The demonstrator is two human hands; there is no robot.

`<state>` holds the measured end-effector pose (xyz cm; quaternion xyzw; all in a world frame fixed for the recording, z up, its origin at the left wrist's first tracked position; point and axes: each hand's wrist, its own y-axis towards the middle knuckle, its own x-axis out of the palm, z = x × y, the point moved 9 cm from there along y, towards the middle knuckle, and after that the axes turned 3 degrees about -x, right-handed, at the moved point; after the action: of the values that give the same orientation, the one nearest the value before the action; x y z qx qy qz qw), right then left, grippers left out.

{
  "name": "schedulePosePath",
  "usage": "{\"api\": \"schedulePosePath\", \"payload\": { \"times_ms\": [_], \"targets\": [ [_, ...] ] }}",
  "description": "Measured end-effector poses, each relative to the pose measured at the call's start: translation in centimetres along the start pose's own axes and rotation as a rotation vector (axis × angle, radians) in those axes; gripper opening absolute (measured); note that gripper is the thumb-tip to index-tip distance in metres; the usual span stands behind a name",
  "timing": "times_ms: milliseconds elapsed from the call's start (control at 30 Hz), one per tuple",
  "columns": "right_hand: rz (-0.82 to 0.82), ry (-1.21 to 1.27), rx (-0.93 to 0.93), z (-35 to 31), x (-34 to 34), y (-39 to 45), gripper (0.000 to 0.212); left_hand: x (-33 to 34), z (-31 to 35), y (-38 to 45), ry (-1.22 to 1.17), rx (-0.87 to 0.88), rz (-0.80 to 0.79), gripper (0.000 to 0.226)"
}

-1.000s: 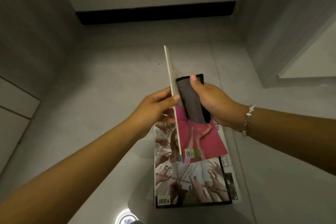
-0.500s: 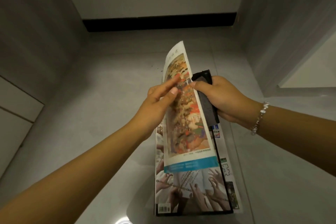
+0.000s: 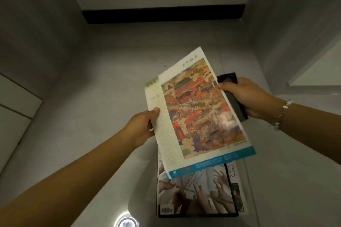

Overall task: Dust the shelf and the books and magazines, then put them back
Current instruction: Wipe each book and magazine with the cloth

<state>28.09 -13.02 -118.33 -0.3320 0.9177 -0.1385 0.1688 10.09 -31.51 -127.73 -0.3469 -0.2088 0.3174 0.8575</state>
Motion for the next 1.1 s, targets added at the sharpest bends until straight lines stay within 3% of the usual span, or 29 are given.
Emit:
{"api": "schedulePosePath", "payload": {
  "times_ms": [100, 300, 500, 601, 734, 801, 901, 1001, 1101],
  "targets": [
    [-0.009, -0.049, 0.067, 3.1, -0.4, 0.6, 0.029, -0.5, -0.8, 0.7, 0.062, 0.007, 0.011, 0.027],
    [-0.066, 0.045, 0.141, 6.1, -0.6, 1.3, 0.027, -1.3, -3.1, 1.8, 0.094, -0.016, 0.052, 0.026],
    [-0.021, 0.045, 0.175, 6.9, -2.4, 2.6, 0.029, -1.4, -3.9, 2.5, 0.083, -0.034, 0.061, 0.024],
    [0.068, -0.035, 0.115, 5.6, -4.2, 3.6, 0.035, -1.2, -3.8, 2.5, 0.11, -0.024, 0.06, 0.025],
    [0.165, -0.455, -0.154, 0.9, -4.1, 4.0, 0.04, -1.0, -3.5, 2.7, 0.188, -0.017, 0.051, 0.027],
    [0.115, -0.621, -0.287, -0.2, -1.3, 3.4, 0.038, -0.8, -3.4, 2.7, 0.205, -0.021, 0.022, 0.029],
    [-0.069, -0.616, -0.3, 2.5, 3.7, 2.3, 0.036, 0.4, -3.5, 2.6, 0.269, -0.025, -0.062, 0.026],
    [-0.274, -0.694, -0.276, 7.2, 8.5, 1.2, 0.049, 1.4, -4.1, 2.4, 0.305, -0.046, -0.128, 0.023],
    [-0.337, -0.838, -0.425, 9.2, 11.1, 0.3, 0.055, 1.5, -4.5, 2.4, 0.288, -0.058, -0.164, 0.024]
  ]
}}
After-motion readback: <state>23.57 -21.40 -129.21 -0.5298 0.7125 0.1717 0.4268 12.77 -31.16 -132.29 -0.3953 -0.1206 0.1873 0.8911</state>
